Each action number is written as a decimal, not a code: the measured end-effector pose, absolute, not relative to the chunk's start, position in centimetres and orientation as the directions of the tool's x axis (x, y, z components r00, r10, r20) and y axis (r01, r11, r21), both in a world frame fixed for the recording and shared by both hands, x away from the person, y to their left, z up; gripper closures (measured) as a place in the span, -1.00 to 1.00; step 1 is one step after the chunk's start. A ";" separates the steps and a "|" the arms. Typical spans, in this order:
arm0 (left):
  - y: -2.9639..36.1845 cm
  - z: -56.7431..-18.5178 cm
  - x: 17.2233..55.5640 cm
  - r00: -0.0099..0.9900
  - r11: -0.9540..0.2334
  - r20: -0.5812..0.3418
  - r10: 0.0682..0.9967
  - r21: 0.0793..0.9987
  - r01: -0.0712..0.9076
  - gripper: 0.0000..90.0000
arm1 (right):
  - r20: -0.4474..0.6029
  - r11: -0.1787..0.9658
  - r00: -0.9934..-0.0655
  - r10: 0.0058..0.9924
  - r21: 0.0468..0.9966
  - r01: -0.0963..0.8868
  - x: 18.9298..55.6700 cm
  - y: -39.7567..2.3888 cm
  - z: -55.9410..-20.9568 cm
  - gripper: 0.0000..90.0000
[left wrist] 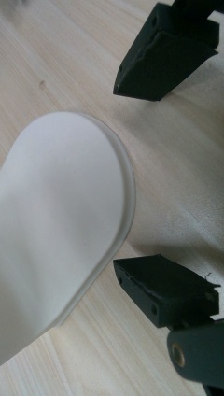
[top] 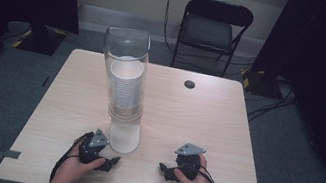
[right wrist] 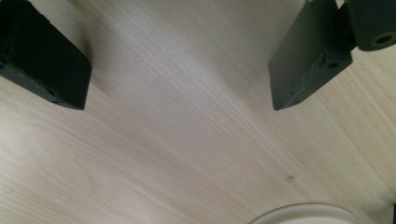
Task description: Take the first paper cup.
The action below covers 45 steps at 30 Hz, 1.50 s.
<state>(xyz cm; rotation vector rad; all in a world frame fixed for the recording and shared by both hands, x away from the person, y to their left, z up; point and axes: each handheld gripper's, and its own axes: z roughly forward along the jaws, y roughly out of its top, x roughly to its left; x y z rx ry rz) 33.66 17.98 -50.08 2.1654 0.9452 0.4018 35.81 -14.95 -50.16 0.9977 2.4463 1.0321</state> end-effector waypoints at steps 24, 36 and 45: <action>18.0 -50.1 33.7 0.681 -0.464 -0.006 0.732 0.727 0.506 -0.70 | 0.030 0.496 -0.786 0.618 0.761 0.419 38.1 -9.0 -45.9 -0.64; 18.0 -50.1 33.7 0.681 -0.464 -0.005 0.732 0.728 0.505 -0.71 | 0.043 0.457 -0.818 0.574 0.812 0.363 39.2 -6.1 -44.0 -0.64; 17.9 -50.1 33.7 0.679 -0.462 -0.008 0.734 0.727 0.508 -0.71 | 0.057 0.415 -0.838 0.543 0.849 0.326 40.0 -3.9 -42.7 -0.62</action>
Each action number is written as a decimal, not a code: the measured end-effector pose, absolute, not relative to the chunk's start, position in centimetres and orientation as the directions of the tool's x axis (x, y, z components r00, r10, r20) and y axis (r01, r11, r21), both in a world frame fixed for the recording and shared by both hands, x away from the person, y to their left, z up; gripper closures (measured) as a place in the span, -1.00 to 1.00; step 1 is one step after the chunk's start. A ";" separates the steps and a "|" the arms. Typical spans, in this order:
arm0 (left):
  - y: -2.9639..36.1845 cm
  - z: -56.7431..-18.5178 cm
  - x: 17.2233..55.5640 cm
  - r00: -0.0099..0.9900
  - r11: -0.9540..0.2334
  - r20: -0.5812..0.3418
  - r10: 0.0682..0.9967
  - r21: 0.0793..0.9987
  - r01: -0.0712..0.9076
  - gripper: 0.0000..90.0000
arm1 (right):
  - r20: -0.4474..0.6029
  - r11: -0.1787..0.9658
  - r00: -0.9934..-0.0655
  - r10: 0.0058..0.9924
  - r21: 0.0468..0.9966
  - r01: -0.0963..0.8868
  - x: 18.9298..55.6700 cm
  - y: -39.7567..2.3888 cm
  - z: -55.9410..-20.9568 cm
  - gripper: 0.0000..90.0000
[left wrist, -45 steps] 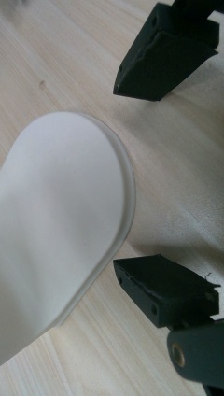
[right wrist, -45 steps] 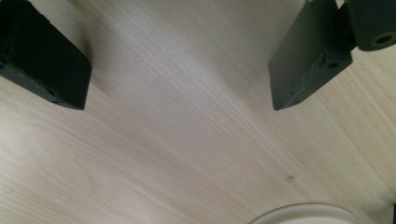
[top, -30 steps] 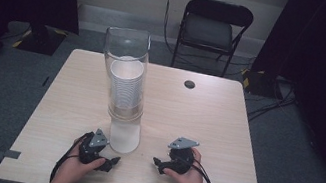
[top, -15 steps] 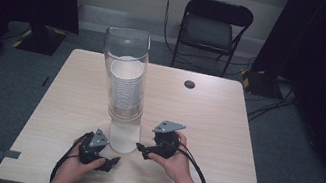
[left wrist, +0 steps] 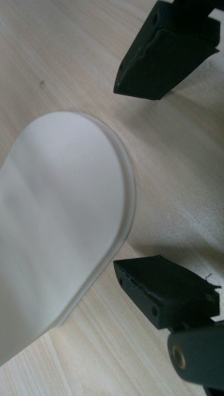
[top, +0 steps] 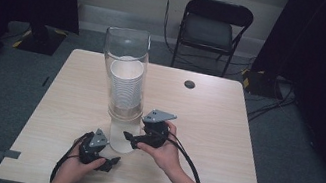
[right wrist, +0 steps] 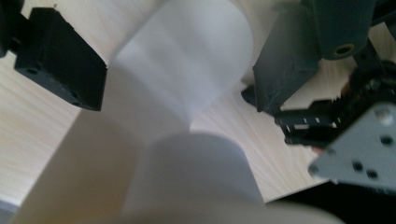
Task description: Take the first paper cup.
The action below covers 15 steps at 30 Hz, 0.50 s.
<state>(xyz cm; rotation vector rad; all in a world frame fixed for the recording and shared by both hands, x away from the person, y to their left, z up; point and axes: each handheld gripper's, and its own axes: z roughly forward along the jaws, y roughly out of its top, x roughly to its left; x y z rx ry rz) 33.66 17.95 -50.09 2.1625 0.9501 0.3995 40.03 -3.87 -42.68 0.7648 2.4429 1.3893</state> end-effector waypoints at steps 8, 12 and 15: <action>17.9 -50.0 33.7 0.678 -0.470 0.000 0.735 0.721 0.509 -0.73 | 0.064 0.365 -0.851 0.521 0.884 0.290 40.6 -2.6 -41.4 -0.51; 17.9 -50.0 33.8 0.680 -0.473 0.003 0.733 0.721 0.507 -0.74 | 0.048 0.350 -0.849 0.526 0.898 0.267 40.9 -2.3 -41.3 -0.40; 17.9 -50.0 33.8 0.680 -0.474 0.002 0.733 0.719 0.508 -0.74 | 0.048 0.344 -0.855 0.516 0.903 0.258 40.9 -2.1 -41.3 -0.33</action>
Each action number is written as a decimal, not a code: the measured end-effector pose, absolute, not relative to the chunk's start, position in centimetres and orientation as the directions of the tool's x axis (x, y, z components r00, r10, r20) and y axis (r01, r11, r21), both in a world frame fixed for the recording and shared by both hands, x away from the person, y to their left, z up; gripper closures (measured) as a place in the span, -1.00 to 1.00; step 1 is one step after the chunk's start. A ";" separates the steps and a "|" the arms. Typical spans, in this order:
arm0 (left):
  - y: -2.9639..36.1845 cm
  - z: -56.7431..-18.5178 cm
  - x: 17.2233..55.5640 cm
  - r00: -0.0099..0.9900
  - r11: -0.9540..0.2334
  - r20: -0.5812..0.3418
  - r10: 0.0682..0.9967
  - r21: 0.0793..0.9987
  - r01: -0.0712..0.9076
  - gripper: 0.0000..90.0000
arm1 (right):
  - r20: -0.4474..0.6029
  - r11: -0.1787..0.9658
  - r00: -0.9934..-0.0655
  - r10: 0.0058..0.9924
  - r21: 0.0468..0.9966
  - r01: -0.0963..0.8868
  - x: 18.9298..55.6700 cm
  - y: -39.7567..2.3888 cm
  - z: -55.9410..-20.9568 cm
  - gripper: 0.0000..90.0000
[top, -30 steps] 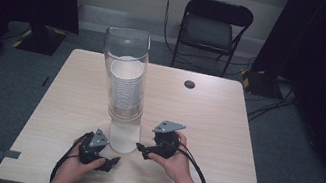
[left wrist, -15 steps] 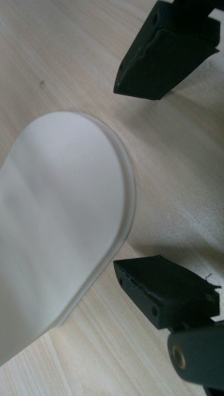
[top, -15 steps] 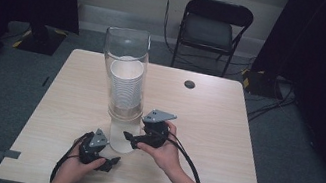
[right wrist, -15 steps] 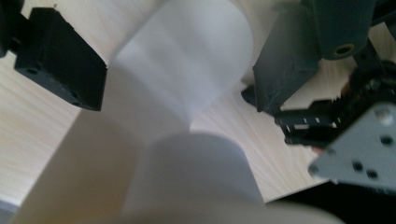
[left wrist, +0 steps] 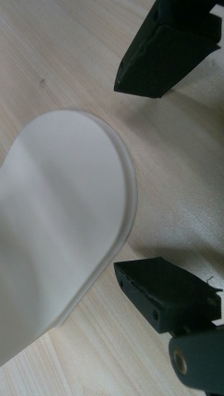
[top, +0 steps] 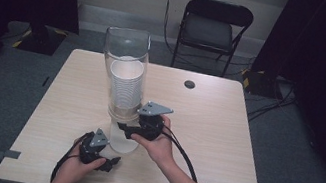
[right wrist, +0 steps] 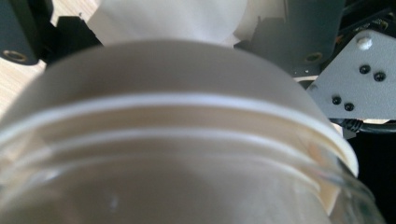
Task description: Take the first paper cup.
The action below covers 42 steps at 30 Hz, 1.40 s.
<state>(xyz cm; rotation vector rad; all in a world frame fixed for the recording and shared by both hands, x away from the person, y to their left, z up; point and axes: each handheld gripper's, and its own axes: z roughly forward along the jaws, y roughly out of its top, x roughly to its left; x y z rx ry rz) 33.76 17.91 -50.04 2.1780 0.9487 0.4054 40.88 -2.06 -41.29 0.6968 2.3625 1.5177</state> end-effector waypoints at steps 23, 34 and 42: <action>17.8 -50.1 33.8 0.676 -0.469 0.000 0.737 0.720 0.512 -0.76 | -0.022 0.343 -0.856 0.517 0.922 0.183 40.9 -1.8 -42.6 -0.19; 17.8 -50.1 33.8 0.676 -0.468 -0.002 0.737 0.720 0.512 -0.76 | 0.007 0.309 -0.850 0.527 0.930 0.200 41.0 -1.7 -42.4 -0.53; 17.8 -50.1 33.8 0.675 -0.467 -0.001 0.738 0.721 0.512 -0.76 | 0.001 0.283 -0.851 0.525 0.943 0.176 41.1 -1.4 -41.8 -0.27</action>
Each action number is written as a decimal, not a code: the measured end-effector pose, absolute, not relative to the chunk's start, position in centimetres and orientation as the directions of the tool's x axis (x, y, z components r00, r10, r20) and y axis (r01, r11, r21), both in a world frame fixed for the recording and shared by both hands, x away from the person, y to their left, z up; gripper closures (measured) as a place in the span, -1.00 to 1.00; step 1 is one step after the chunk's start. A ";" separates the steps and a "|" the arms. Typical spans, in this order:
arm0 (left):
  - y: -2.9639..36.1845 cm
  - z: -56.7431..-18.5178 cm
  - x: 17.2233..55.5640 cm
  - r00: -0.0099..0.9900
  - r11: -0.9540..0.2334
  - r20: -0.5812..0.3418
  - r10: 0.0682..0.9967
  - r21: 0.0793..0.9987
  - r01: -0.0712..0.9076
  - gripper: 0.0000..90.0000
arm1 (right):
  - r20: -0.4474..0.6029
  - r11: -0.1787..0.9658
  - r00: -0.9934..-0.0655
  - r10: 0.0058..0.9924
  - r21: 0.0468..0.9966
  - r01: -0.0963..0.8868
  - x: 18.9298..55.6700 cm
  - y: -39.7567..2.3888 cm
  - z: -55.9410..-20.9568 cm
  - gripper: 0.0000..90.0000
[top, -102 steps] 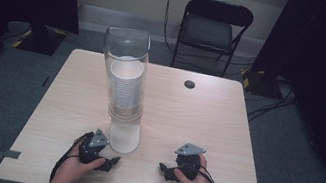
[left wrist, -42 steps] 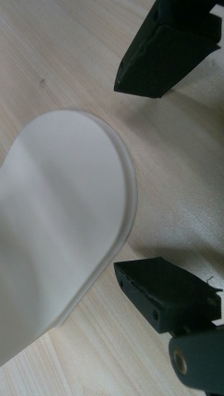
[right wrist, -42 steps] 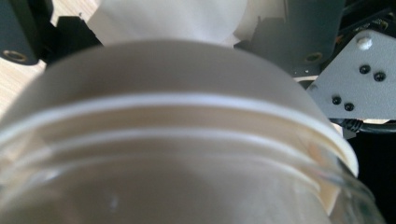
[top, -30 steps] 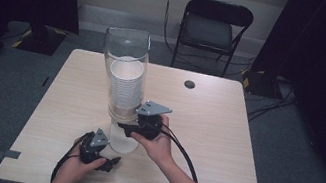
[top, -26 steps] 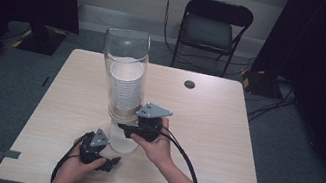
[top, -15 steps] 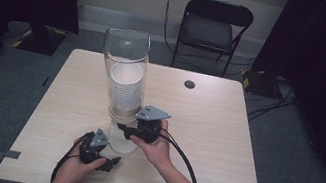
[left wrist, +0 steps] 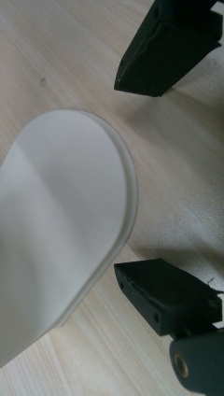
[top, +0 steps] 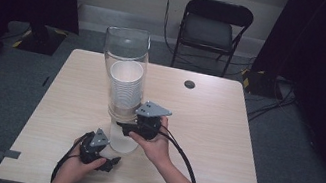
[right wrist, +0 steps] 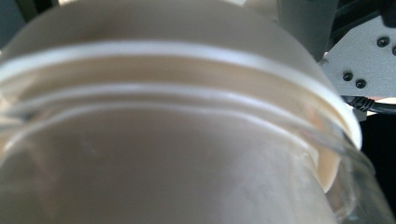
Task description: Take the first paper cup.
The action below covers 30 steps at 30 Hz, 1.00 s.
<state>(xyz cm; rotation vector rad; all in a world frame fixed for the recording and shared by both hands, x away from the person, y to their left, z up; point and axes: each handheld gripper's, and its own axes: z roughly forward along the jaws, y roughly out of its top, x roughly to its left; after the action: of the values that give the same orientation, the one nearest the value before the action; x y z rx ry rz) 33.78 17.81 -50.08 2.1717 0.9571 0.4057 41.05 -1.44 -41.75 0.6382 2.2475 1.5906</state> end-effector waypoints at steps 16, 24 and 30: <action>17.7 -50.1 33.8 0.674 -0.465 -0.002 0.739 0.722 0.513 -0.80 | -0.023 0.493 -0.873 0.487 0.832 0.253 39.6 -4.4 -48.2 -0.26; 18.1 -50.0 33.9 0.603 -0.402 -0.007 0.798 0.739 0.541 -0.62 | -0.011 0.504 -0.898 0.439 0.831 0.236 38.0 -6.0 -48.4 -0.28; 17.6 -49.1 34.0 0.555 -0.333 -0.011 0.832 0.791 0.514 -0.62 | -0.027 0.556 -0.920 0.390 0.803 0.213 36.7 -6.7 -49.0 -0.29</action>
<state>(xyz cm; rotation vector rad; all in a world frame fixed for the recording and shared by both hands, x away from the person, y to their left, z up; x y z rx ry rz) 34.00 17.65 -49.12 2.0090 1.0809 0.5167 36.67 -6.68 -49.01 0.5082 2.5885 1.2952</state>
